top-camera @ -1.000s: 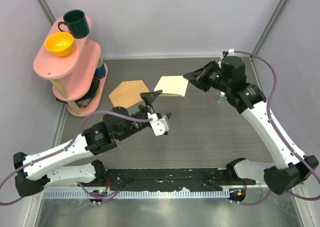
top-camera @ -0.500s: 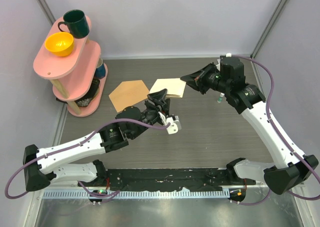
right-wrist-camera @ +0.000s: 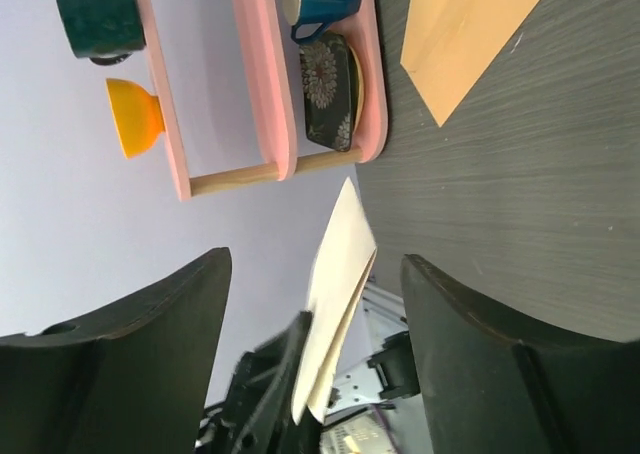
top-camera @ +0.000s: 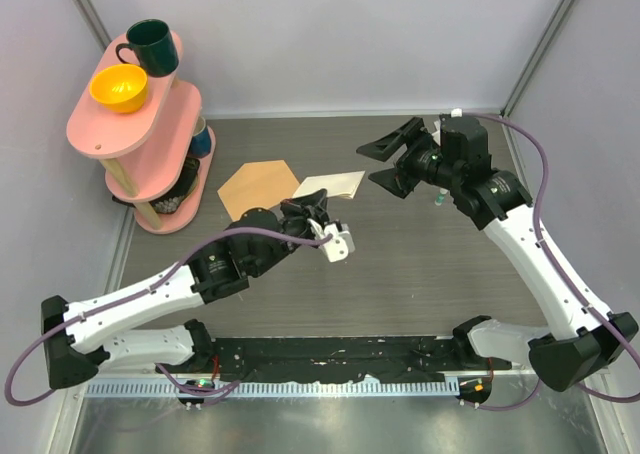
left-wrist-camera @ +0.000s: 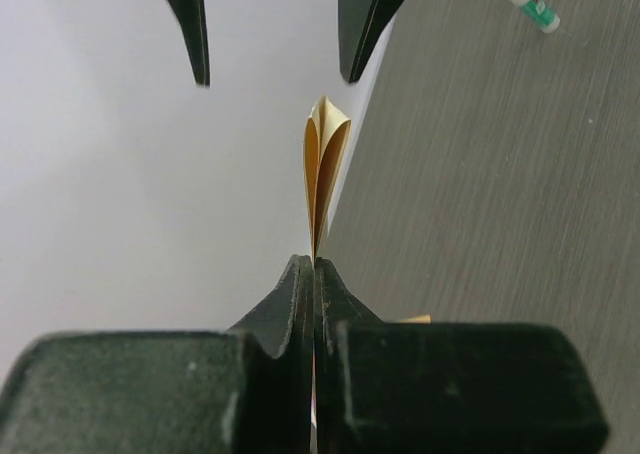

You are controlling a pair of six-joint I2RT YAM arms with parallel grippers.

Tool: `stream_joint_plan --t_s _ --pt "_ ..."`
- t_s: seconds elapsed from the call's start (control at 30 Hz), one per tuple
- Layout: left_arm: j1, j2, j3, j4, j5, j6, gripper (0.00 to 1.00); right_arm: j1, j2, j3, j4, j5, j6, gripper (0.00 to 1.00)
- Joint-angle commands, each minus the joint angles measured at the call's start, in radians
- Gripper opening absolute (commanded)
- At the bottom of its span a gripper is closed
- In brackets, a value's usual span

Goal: Place the letter into the envelope and seal it

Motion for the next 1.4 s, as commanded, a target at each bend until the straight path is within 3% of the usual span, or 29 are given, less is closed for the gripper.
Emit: stream_joint_plan --t_s 0.0,0.13,0.17,0.33,0.4,0.5,0.6,0.73,0.93,1.23,1.37 --pt "0.073 -0.052 0.111 -0.176 0.024 -0.172 0.0 -0.006 -0.023 0.022 0.068 0.009 -0.18 0.75" --pt "0.238 -0.095 0.197 -0.399 0.264 -0.384 0.0 -0.027 0.078 0.106 0.12 -0.182 -0.584 0.77" --pt "0.259 -0.119 0.217 -0.463 0.299 -0.456 0.0 -0.027 0.138 0.127 0.112 -0.218 -0.758 0.77" --pt "0.421 -0.193 0.278 -0.612 0.539 -0.633 0.0 -0.014 0.365 0.349 -0.033 -0.33 -1.102 0.73" --pt "0.508 -0.21 0.326 -0.674 0.707 -0.737 0.0 0.006 0.501 0.426 -0.078 -0.394 -1.25 0.72" --pt "0.613 -0.233 0.356 -0.711 0.871 -0.85 0.0 0.031 0.652 0.531 -0.076 -0.444 -1.32 0.7" --pt "0.683 -0.266 0.357 -0.723 0.885 -0.91 0.0 0.083 0.813 0.711 -0.092 -0.402 -1.367 0.64" --pt "0.753 -0.286 0.334 -0.686 0.873 -0.984 0.0 0.147 0.982 0.836 -0.034 -0.343 -1.311 0.55" --pt "0.819 -0.268 0.326 -0.687 0.893 -1.049 0.0 0.195 1.16 0.873 0.141 -0.218 -1.118 0.45" --pt "0.834 -0.286 0.284 -0.689 0.879 -1.061 0.0 0.219 1.321 0.924 0.2 0.045 -0.941 0.38" --pt "0.837 -0.299 0.258 -0.677 0.89 -1.069 0.0 0.219 1.353 0.918 0.21 0.06 -0.929 0.36"
